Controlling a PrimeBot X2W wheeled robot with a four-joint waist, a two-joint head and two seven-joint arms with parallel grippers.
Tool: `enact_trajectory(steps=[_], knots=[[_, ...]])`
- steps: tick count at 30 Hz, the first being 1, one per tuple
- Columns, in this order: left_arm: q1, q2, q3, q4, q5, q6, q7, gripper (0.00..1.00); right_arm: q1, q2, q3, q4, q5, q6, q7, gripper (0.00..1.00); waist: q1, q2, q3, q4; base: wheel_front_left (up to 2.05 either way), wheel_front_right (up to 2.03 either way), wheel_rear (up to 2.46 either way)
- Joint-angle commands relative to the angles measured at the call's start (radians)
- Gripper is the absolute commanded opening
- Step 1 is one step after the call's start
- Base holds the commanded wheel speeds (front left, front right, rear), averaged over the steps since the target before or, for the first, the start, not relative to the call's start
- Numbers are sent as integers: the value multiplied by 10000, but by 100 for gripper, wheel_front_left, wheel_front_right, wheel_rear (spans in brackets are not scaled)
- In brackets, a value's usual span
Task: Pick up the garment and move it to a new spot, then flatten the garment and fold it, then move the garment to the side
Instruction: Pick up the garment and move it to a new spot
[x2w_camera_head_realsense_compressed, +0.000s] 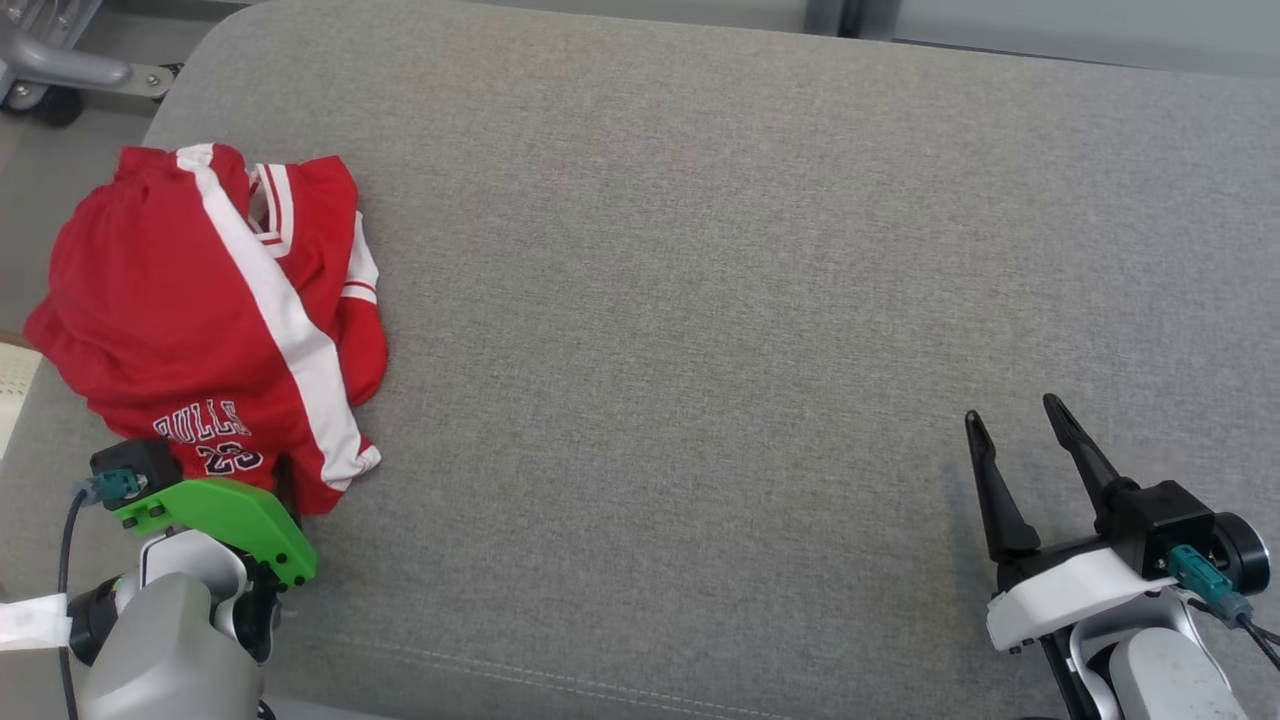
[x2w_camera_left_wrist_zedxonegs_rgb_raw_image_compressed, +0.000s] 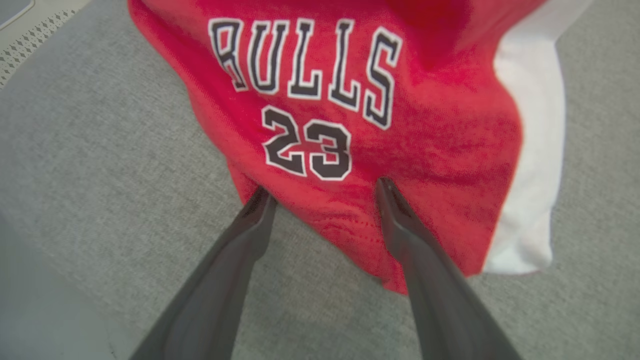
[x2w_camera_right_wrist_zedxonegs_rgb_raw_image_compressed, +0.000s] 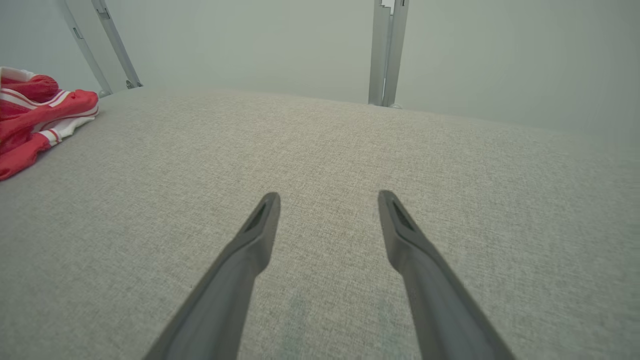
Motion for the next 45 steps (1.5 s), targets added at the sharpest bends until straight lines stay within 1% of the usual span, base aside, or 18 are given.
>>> enact_trajectory(steps=[1, 2, 5, 8, 11, 14, 17, 20, 23, 24, 27, 32, 36, 40, 45], knots=[[-171, 76, -72, 163, 42, -1, -55, 37, -75, 31, -40, -6, 10, 0, -33, 100, 0, -1, 35, -223, 0, 0, 0], [-191, 86, -138, 268, 79, -10, -62, 0, -37, 43, -64, -9, 17, 0, -33, 100, 0, -1, -1, -233, 0, 0, 0], [-192, 108, -154, 509, -57, -31, -56, 0, 118, 102, -124, 20, 19, 0, -33, 100, 0, -1, -154, -216, 0, 0, 0], [-138, 195, -81, 526, -224, -39, -317, 0, 274, 182, -197, 57, 34, 0, -33, 100, 0, -1, -363, -155, 0, 0, 0], [-82, 229, -97, 378, -374, -54, -594, 0, 419, 263, -282, 79, 73, 0, -33, 100, 0, -1, -547, -26, 0, 0, 0], [-52, 186, -244, -71, -569, -60, -808, 0, 564, 317, -306, 99, 101, 0, -33, 100, 0, -1, -744, 110, 0, 0, 0], [-81, 193, -523, -858, -780, -63, -907, 0, 661, 366, -323, 116, 121, 0, -33, 100, 0, -1, -950, 232, 0, 0, 0], [-145, 248, -870, -1954, -1030, -63, -933, 0, 791, 411, -260, 163, 171, 0, -31, 100, 0, -1, -1192, 275, 0, 0, 0], [-135, 358, -1244, -3230, -1077, -60, -804, 0, 814, 480, -184, 166, 214, 0, -33, 100, 0, -1, -1387, 191, 0, 0, 0], [-135, 358, -1244, -3230, -1077, -60, -804, 0, 814, 480, -184, 166, 214, 0, -33, 100, 0, -1, -1387, 191, 0, 0, 0], [15, 313, -1622, -4617, -986, -60, -456, 0, 890, 558, -124, 187, 248, 0, -33, 100, 0, -1, -1572, -19, 0, 0, 0], [243, -57, -2272, -6788, -904, 24, 553, 0, 1008, 670, -80, 168, 311, 0, -33, 100, 0, -1, -1775, -621, 0, 0, 0], [264, -357, -2885, -7827, -707, 176, 1326, 0, 916, 731, -36, 177, 325, 0, -33, 100, 0, -1, -1782, -1386, 0, 0, 0], [28, -751, -3550, -8258, -601, 214, 1722, 0, 839, 801, -35, 182, 340, 0, -31, 100, 0, -1, -1754, -2333, 0, 0, 0], [-380, -1082, -4465, -8081, -697, 254, 1904, 0, 668, 884, 38, 213, 397, 0, -31, 100, 0, -1, -1553, -3731, 0, 0, 0]])
